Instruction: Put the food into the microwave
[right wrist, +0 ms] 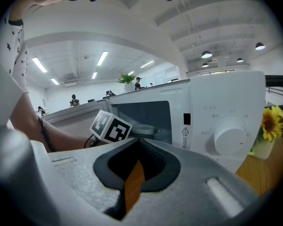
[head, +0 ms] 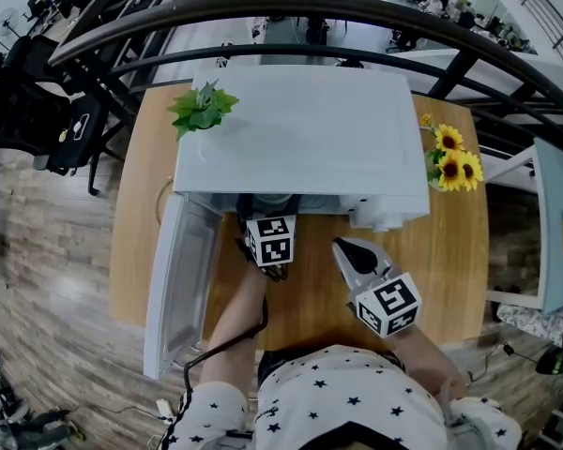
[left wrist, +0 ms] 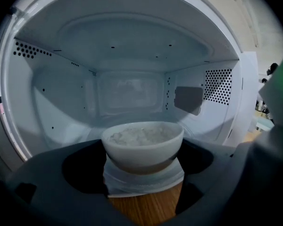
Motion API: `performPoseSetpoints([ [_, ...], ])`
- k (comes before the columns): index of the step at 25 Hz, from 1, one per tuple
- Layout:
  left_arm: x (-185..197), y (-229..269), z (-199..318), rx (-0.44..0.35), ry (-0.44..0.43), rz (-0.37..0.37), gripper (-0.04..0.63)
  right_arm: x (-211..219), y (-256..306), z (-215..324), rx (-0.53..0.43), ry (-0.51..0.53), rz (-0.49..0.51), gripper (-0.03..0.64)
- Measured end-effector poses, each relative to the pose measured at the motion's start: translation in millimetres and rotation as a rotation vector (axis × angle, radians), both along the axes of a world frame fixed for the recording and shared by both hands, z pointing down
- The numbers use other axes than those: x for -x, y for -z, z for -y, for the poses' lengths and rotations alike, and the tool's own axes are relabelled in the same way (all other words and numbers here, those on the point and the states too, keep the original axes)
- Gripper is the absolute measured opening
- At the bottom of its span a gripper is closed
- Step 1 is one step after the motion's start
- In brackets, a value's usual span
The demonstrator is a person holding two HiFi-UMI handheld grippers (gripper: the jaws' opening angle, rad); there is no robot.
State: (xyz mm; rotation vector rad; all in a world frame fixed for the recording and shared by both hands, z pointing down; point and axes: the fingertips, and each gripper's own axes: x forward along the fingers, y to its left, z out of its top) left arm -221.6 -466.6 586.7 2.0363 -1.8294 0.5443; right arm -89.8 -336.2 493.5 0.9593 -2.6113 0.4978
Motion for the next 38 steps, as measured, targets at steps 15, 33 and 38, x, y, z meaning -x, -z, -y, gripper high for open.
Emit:
performPoseSetpoints([
  [15, 2.5, -12.7, -8.1, 0.038, 0.014, 0.054, 0.459, 3.1, 4.0, -8.9, -0.006, 0.003, 0.008, 0.006],
  [33, -0.6, -14.3, -21.6, 0.037, 0.03, -0.005, 0.459, -5.7, 5.6, -29.4, -0.011, 0.003, 0.005, 0.006],
  [38, -3.2, -8.6, -41.0, 0.034, 0.058, -0.013, 0.459, -11.1, 10.8, -44.4, -0.027, 0.018, 0.013, 0.006],
])
